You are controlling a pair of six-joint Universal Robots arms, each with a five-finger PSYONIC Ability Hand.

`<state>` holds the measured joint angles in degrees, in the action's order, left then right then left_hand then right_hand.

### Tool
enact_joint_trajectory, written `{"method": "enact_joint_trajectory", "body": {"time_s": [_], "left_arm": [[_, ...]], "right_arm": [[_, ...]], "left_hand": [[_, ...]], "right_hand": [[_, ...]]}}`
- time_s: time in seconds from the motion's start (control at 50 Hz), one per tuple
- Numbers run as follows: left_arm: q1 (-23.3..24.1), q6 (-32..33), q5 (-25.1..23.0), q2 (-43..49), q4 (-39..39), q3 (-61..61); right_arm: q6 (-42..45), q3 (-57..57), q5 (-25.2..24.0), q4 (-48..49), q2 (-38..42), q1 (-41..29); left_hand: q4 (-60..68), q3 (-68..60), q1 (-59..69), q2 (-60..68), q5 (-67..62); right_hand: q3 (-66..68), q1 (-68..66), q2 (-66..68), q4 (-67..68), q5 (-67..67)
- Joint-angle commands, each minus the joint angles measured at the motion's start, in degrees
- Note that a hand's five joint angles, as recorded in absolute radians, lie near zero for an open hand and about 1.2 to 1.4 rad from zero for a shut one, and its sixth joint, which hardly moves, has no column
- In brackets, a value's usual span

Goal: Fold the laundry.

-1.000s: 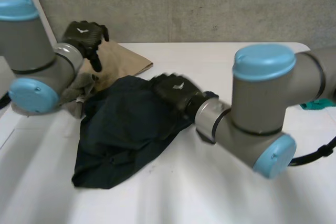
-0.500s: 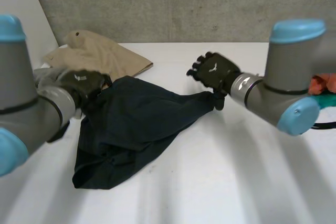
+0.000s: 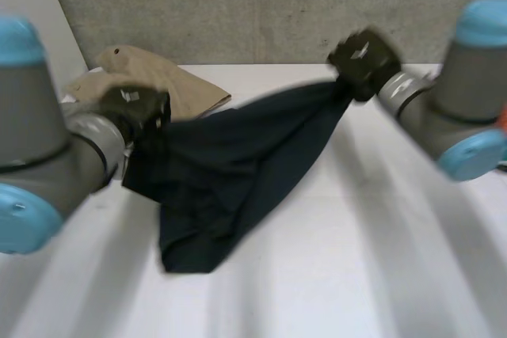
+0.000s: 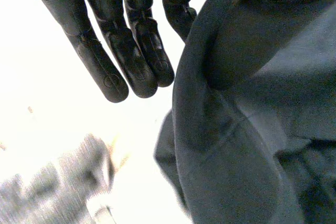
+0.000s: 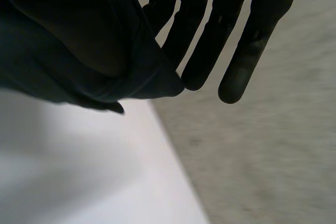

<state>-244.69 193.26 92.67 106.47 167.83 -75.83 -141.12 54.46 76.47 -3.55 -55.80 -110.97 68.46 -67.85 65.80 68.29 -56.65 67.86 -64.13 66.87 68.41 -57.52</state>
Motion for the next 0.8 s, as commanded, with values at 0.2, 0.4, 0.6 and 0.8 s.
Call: {"method": "enact_joint_trajectory", "body": {"time_s": [0.2,0.4,0.6,0.8], "left_arm": [[1.2,-3.8,-6.0,0.8,-8.7,17.0],[-2.8,-2.4,-1.3,23.9,-8.7,29.8],[-5.5,-3.4,0.9,39.4,-6.5,54.4],[-4.1,-4.2,0.9,34.1,-10.6,62.5]], "right_arm": [[-9.2,-0.1,-1.8,-17.8,-15.6,1.5],[-15.0,-2.5,1.2,-10.4,-3.5,-4.7],[-18.5,-7.2,14.6,22.9,13.1,-10.7],[-21.0,-6.1,10.6,16.6,10.4,-5.2]], "left_hand": [[11.5,-12.2,14.2,11.7,-13.4],[11.5,-12.2,14.2,11.7,-13.4],[-13.4,12.8,-10.8,-13.2,11.6],[-58.5,57.8,-55.8,-58.3,56.6]], "right_hand": [[12.1,-15.9,13.1,11.6,-12.5],[12.1,-15.9,13.1,11.6,-12.5],[-32.5,28.8,-31.6,-33.1,32.2],[-57.9,54.1,-56.9,-58.4,57.5]]}}
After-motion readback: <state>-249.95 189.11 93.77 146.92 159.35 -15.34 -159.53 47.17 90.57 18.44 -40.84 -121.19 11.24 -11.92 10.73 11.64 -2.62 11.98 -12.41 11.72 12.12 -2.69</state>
